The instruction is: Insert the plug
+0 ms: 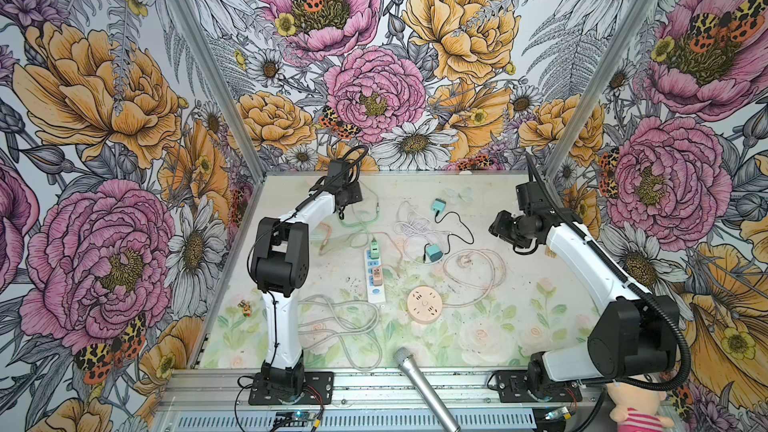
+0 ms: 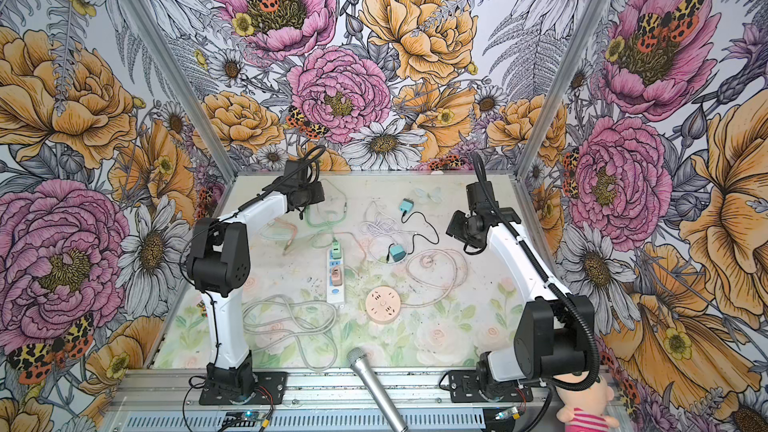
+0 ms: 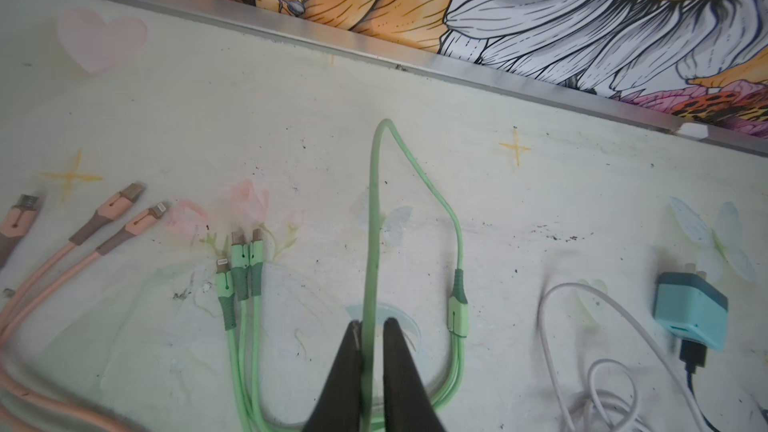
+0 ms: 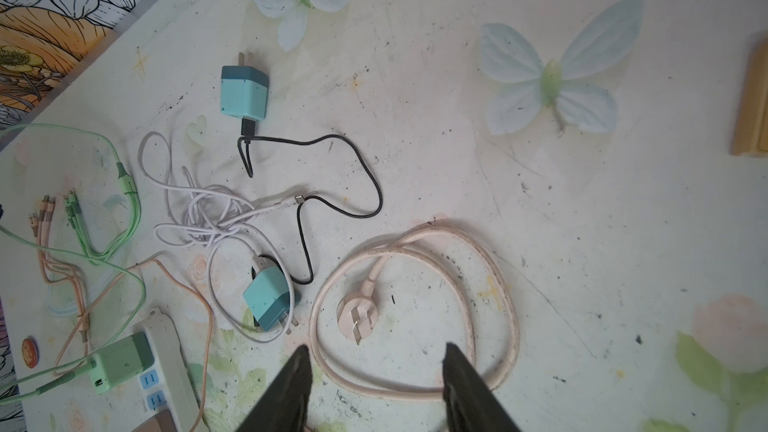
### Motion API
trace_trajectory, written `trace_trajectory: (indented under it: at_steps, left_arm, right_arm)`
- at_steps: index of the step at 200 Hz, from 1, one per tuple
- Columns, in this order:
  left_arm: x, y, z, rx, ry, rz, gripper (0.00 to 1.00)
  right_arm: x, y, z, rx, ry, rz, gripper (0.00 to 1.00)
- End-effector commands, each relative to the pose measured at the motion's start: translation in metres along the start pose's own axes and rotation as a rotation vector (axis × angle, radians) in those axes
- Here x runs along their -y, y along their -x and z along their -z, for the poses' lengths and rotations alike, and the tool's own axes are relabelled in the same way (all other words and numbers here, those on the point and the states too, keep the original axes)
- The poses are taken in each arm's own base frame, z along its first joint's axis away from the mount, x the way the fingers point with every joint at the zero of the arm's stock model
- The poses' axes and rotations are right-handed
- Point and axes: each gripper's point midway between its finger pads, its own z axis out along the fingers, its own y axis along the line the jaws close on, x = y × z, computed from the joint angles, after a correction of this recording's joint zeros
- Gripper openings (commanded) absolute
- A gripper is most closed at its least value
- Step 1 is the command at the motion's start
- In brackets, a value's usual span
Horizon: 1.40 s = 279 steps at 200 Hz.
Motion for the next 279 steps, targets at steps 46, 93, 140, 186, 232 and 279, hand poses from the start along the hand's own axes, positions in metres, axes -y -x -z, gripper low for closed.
trace_trajectory:
  at_steps: [46, 93, 140, 186, 232, 279]
  left_arm:
    - [0.012, 0.032, 0.052, 0.078, -0.058, 0.024, 0.40]
    - [0.028, 0.055, 0.149, 0.199, -0.065, -0.063, 0.42]
    - [0.069, 0.024, 0.210, 0.191, -0.128, -0.208, 0.44]
    - [0.094, -0.029, 0.228, 0.110, -0.202, -0.247, 0.42]
    - [0.110, -0.079, 0.221, -0.003, -0.259, -0.264, 0.35]
    - [0.123, -0.112, 0.215, -0.075, -0.280, -0.290, 0.29]
  right_arm:
    - [-0.007, 0.006, -0.006, 0.010, -0.003, 0.024, 0.52]
    - [-0.014, 0.010, -0.012, 0.019, -0.033, 0.060, 0.52]
    - [-0.030, 0.000, -0.029, -0.004, -0.072, 0.126, 0.51]
    - [-0.037, -0.009, -0.053, -0.052, -0.105, 0.163, 0.46]
    - [-0.016, -0.025, -0.067, -0.083, -0.190, 0.156, 0.42]
    - [0.012, -0.053, -0.076, -0.139, -0.263, 0.131, 0.26]
